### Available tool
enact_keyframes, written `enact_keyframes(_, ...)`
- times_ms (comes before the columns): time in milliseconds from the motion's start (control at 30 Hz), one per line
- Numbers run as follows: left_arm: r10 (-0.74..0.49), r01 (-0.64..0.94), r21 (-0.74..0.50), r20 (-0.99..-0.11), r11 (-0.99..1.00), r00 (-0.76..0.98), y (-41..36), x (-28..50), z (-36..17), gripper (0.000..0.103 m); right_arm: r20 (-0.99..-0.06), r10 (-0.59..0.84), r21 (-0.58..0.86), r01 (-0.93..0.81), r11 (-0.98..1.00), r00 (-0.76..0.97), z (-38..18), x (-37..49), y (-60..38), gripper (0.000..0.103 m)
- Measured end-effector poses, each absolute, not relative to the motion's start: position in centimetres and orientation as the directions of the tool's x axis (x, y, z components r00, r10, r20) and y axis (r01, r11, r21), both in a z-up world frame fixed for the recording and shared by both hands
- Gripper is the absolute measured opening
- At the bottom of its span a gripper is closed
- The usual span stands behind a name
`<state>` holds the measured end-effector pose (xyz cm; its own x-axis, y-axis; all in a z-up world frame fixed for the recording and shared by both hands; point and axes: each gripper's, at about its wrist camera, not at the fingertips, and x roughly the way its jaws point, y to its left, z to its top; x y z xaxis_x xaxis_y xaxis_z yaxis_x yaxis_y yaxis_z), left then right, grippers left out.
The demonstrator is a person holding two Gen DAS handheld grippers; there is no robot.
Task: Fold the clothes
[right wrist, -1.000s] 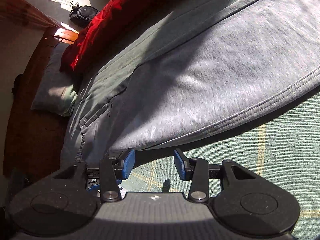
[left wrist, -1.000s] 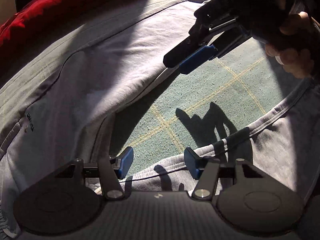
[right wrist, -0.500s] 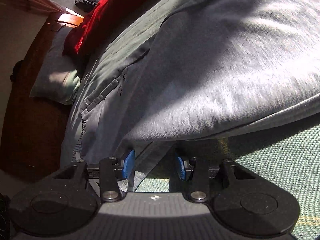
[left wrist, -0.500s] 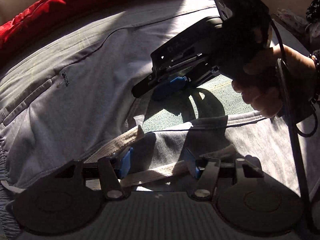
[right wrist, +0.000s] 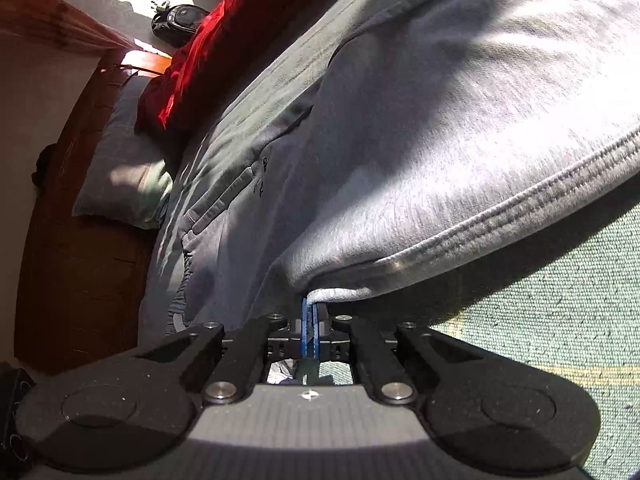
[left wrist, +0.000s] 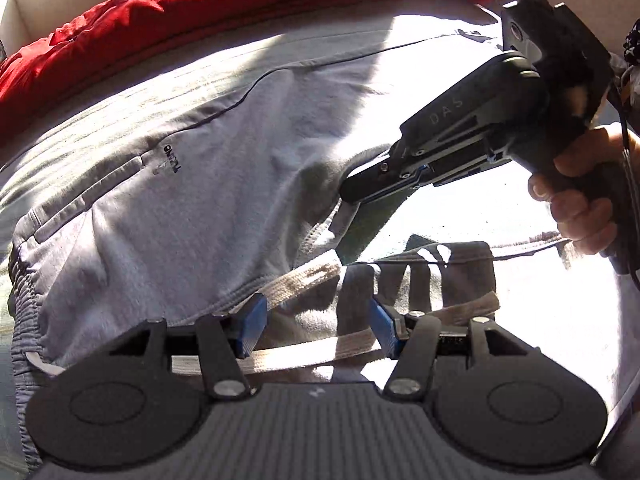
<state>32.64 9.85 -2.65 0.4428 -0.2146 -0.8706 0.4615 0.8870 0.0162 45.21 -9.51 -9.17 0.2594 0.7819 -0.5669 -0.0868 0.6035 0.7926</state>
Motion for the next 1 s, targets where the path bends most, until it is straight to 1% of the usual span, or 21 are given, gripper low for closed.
enact_keyframes(133, -0.231, 0.501, 0.029, -0.864, 0.865, 0.448, 9.1, 32.7, -2.5, 0.058, -0.581, 0.782, 0.793, -0.060, 0.607, 0.225, -8.9, 44.2, -10.3, 0.004)
enact_keyframes(200, -0.234, 0.524, 0.041, -0.863, 0.851, 0.448, 8.5, 33.0, -2.7, 0.058, -0.607, 0.764, 0.778, -0.030, 0.627, 0.218, -9.2, 43.9, -11.1, 0.014)
enact_keyframes(267, -0.243, 0.546, 0.052, -0.857, 0.836, 0.454, 8.0, 33.4, -2.8, 0.058, -0.637, 0.735, 0.755, -0.003, 0.656, 0.233, -9.2, 43.7, -12.1, 0.015)
enact_keyframes(333, -0.261, 0.570, 0.053, -0.852, 0.820, 0.454, 7.4, 33.8, -2.9, 0.058, -0.641, 0.717, 0.748, 0.012, 0.664, 0.273, -8.8, 43.6, -13.4, 0.016)
enact_keyframes(367, -0.269, 0.580, 0.053, -0.849, 0.813, 0.454, 7.1, 34.1, -3.1, 0.059, -0.643, 0.706, 0.746, 0.033, 0.666, 0.296, -8.7, 43.8, -14.2, 0.019)
enact_keyframes(400, -0.277, 0.590, 0.052, -0.847, 0.806, 0.453, 6.9, 34.4, -3.3, 0.059, -0.648, 0.690, 0.743, 0.066, 0.666, 0.322, -8.8, 44.0, -15.0, 0.027)
enact_keyframes(433, -0.283, 0.597, 0.051, -0.846, 0.801, 0.451, 6.7, 34.8, -3.6, 0.059, -0.648, 0.680, 0.746, 0.105, 0.658, 0.344, -9.0, 44.2, -15.9, 0.043)
enact_keyframes(467, -0.289, 0.603, 0.047, -0.846, 0.796, 0.448, 6.4, 35.2, -3.8, 0.059, -0.644, 0.674, 0.754, 0.151, 0.639, 0.361, -9.4, 44.4, -16.8, 0.047)
enact_keyframes(500, -0.297, 0.606, 0.035, -0.848, 0.794, 0.438, 6.3, 35.7, -4.2, 0.059, -0.634, 0.676, 0.767, 0.197, 0.610, 0.376, -9.9, 44.6, -17.6, 0.047)
enact_keyframes(600, -0.304, 0.615, 0.018, -0.857, 0.788, 0.415, 5.7, 36.8, -5.2, 0.059, -0.596, 0.691, 0.803, 0.283, 0.525, 0.409, -11.4, 45.1, -19.1, 0.047)
enact_keyframes(633, -0.312, 0.622, 0.006, -0.861, 0.783, 0.401, 5.5, 37.1, -5.5, 0.059, -0.591, 0.690, 0.807, 0.296, 0.511, 0.418, -11.8, 45.3, -19.3, 0.042)
enact_keyframes(667, -0.322, 0.624, -0.015, -0.866, 0.781, 0.383, 5.3, 37.4, -5.8, 0.059, -0.595, 0.683, 0.804, 0.305, 0.511, 0.423, -11.9, 45.6, -19.4, 0.036)
enact_keyframes(700, -0.331, 0.625, -0.037, -0.872, 0.780, 0.361, 5.2, 37.6, -6.1, 0.058, -0.606, 0.672, 0.795, 0.313, 0.519, 0.426, -12.0, 45.8, -19.3, 0.014)
enact_keyframes(733, -0.337, 0.625, -0.060, -0.880, 0.778, 0.335, 5.0, 37.7, -6.3, 0.058, -0.615, 0.661, 0.789, 0.316, 0.527, 0.430, -12.0, 46.0, -19.3, 0.005)
enact_keyframes(833, -0.350, 0.647, -0.076, -0.885, 0.759, 0.307, 4.7, 37.4, -6.4, 0.057, -0.622, 0.648, 0.780, 0.281, 0.558, 0.440, -11.0, 46.1, -19.2, 0.004)
enact_keyframes(1000, -0.371, 0.678, -0.112, -0.895, 0.726, 0.249, 4.6, 37.0, -5.6, 0.057, -0.705, 0.602, 0.706, 0.293, 0.645, 0.375, -10.2, 45.6, -19.5, 0.004)
